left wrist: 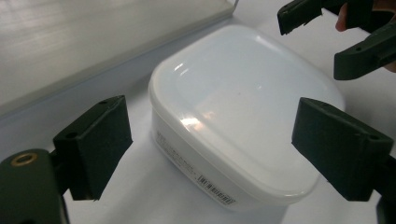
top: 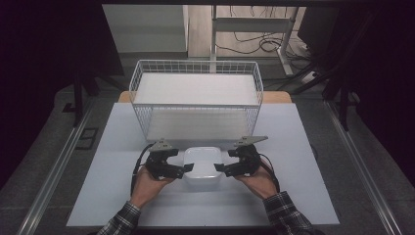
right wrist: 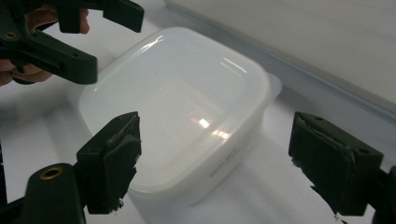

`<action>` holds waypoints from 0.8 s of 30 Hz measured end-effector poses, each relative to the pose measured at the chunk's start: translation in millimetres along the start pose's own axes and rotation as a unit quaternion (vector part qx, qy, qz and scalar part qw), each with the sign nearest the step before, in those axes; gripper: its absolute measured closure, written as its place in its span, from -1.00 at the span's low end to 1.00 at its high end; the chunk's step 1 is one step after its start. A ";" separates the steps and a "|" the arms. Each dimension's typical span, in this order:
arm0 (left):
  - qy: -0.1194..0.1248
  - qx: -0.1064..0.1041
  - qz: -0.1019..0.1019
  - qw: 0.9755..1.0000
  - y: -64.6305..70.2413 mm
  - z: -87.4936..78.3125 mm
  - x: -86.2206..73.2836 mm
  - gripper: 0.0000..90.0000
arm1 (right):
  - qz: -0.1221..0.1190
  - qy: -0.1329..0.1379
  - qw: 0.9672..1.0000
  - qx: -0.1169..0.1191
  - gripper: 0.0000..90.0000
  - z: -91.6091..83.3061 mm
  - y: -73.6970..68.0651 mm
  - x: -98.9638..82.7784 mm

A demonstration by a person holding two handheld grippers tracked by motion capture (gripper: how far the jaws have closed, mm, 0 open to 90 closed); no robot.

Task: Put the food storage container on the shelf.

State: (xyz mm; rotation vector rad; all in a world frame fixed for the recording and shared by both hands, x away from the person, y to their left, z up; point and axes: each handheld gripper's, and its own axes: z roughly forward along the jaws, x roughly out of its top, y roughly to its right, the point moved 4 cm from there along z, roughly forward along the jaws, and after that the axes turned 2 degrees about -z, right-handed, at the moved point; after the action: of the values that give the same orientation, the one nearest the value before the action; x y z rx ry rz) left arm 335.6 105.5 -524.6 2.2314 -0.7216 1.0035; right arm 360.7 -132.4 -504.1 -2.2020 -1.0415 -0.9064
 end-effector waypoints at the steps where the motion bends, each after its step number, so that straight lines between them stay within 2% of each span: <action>1: -0.004 -0.003 -0.001 1.000 -0.4 1.9 -0.8 -0.72 | -0.001 -0.005 1.000 0.001 -0.65 2.6 -1.2 -0.2; 3: -0.018 -0.015 -0.005 1.000 -0.3 5.5 -3.0 -0.70 | -0.002 -0.011 1.000 0.006 -0.66 8.7 -3.2 -0.7; 5: -0.026 -0.038 -0.014 0.999 0.6 8.6 -5.4 -0.65 | 0.002 -0.027 1.000 0.014 -0.70 17.7 -6.7 -3.2; 7: -0.035 -0.055 -0.019 0.998 1.9 9.3 -5.9 -0.62 | 0.010 -0.025 0.999 0.019 -0.68 19.2 -6.7 -3.9; 9: -0.042 -0.054 -0.019 0.997 4.0 7.5 -6.2 -0.60 | 0.025 -0.031 0.999 0.032 -0.67 19.5 -6.7 -5.5; 11: -0.046 -0.055 -0.024 0.997 4.8 5.1 -6.9 -0.55 | 0.031 -0.034 0.998 0.033 -0.62 17.9 -8.2 -7.3; 13: -0.043 -0.051 -0.032 0.997 5.1 1.4 -7.6 -0.42 | 0.039 -0.034 0.998 0.030 -0.44 13.2 -8.9 -8.1; 16: -0.031 -0.037 -0.037 0.998 7.0 -7.5 -7.3 -0.05 | 0.041 -0.027 0.999 0.014 -0.05 2.8 -10.0 -8.4; 17: -0.024 -0.036 -0.044 0.998 7.5 -9.2 -7.1 0.14 | 0.062 -0.029 0.998 0.008 0.18 -4.7 -9.8 -7.9; 18: -0.017 -0.032 -0.051 0.998 7.4 -10.3 -6.9 0.14 | 0.062 -0.029 0.998 0.008 0.18 -4.7 -9.8 -7.9; 19: 0.001 -0.024 -0.057 0.998 8.6 -13.5 -5.4 0.32 | 0.070 -0.022 0.997 0.000 0.35 -10.3 -10.5 -6.9; 22: 0.010 -0.018 -0.062 0.998 9.7 -15.8 -4.4 0.51 | 0.076 -0.014 0.997 -0.012 0.45 -13.3 -10.7 -6.0; 24: 0.014 -0.009 -0.067 0.998 9.9 -17.1 -4.2 0.54 | 0.086 -0.001 0.996 -0.020 0.56 -15.6 -10.8 -4.8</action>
State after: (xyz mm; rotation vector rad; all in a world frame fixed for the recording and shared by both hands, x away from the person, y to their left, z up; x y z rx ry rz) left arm 318.4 111.5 -515.7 2.2140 -0.5591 0.9556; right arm 344.3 -139.3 -496.0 -2.2858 -0.8260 -0.8543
